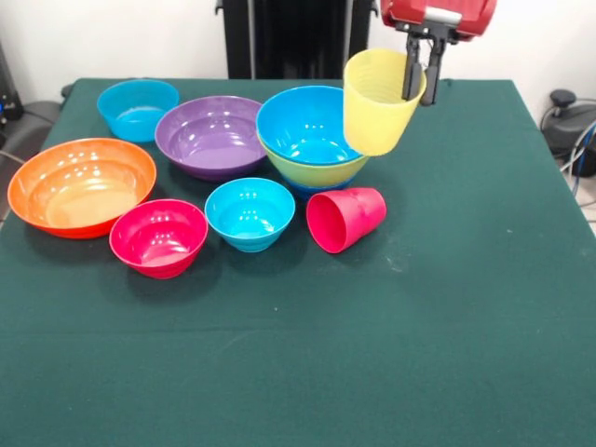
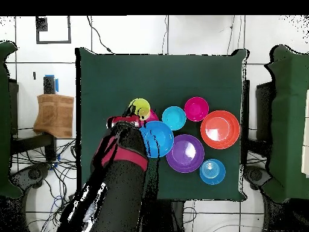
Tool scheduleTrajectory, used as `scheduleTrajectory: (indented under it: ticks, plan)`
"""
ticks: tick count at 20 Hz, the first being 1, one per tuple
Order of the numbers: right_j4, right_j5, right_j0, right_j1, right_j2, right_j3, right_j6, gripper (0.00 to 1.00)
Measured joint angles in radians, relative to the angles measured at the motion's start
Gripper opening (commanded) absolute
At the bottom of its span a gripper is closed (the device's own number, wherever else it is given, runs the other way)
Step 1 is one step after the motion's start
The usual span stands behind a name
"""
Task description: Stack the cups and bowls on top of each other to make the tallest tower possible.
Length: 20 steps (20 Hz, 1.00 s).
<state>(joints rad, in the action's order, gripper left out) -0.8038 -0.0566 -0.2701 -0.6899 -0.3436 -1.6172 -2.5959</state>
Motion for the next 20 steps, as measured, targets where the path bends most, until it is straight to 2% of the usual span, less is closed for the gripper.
scheduleTrajectory:
  ticks: [5, 10, 14, 20]
  plan:
    - [0.057, -0.098, 0.002, 0.051, -0.068, 0.000, 0.000, 0.00]
    - [0.098, -0.154, 0.005, 0.074, -0.111, -0.002, 0.000, 0.00]
    - [0.098, -0.161, 0.033, 0.045, -0.099, -0.013, 0.000, 0.00]
    - [0.098, -0.140, 0.109, -0.044, -0.045, -0.030, 0.000, 0.00]
